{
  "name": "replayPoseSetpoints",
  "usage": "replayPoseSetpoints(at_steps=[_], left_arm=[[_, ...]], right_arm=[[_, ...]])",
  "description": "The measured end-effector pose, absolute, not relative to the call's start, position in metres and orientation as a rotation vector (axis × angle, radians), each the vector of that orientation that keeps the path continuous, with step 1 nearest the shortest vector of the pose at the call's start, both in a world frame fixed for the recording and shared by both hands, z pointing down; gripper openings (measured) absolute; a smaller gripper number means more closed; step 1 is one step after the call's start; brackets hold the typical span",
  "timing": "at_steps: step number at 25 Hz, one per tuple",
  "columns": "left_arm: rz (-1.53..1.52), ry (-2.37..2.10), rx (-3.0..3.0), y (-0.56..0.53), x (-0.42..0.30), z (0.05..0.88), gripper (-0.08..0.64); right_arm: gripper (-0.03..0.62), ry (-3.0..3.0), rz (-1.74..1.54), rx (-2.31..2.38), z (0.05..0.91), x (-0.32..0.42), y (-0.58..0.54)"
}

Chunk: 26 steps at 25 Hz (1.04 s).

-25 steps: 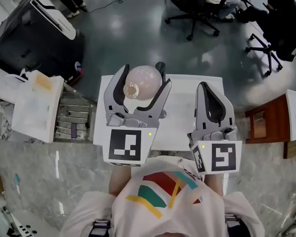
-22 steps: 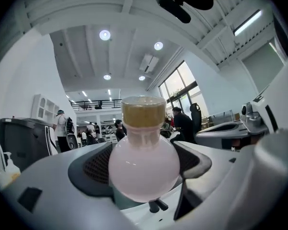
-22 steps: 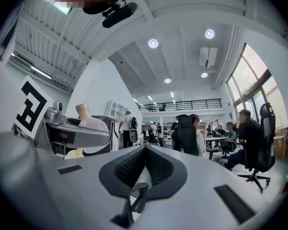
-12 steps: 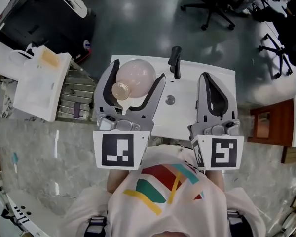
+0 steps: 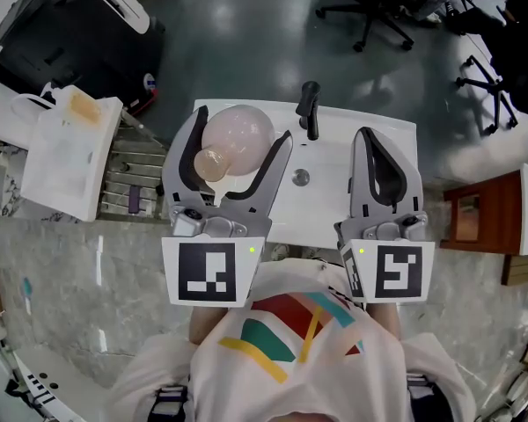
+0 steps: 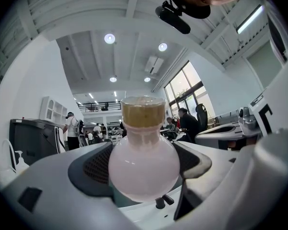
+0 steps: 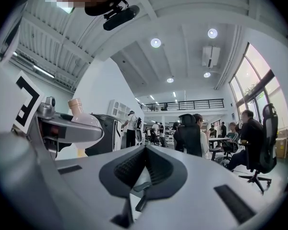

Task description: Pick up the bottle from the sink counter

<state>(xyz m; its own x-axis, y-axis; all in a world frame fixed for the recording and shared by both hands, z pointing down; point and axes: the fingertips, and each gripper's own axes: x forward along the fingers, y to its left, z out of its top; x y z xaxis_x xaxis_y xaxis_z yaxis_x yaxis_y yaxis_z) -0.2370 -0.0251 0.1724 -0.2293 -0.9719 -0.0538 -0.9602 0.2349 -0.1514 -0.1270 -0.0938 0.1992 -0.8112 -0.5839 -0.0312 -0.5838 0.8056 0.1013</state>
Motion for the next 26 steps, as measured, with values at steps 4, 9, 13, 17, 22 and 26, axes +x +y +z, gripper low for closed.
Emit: replayPoseSetpoints(at_steps=[4, 9, 13, 17, 22, 26], left_arm=[[-0.129, 2.362, -1.854, -0.0243, -0.2394, 0.1729, 0.383], [-0.119, 2.356, -1.855, -0.0255, -0.2397, 0.1726, 0.383], [-0.129, 2.349, -1.842, -0.0244, -0.2399, 0.1707, 0.383], [-0.128, 2.347, -1.833, -0.0227, -0.2408, 0.1685, 0.383], [-0.133, 2.347, -1.819, -0.0217, -0.2429, 0.1671, 0.383], [-0.127, 2.352, -1.818, -0.0221, -0.245, 0.1651, 0.383]], right_arm=[[0.011, -2.977, -0.146, 0.958, 0.202, -0.1278, -0.0938], [0.011, -2.964, -0.182, 0.993, 0.1999, -0.1247, -0.0957], [0.011, -2.959, -0.186, 1.004, 0.1994, -0.1246, -0.0962], [0.011, -2.959, -0.198, 1.013, 0.1984, -0.124, -0.0965], [0.011, -2.96, -0.214, 1.021, 0.1961, -0.1234, -0.0968], [0.011, -2.962, -0.223, 1.023, 0.1937, -0.1249, -0.098]])
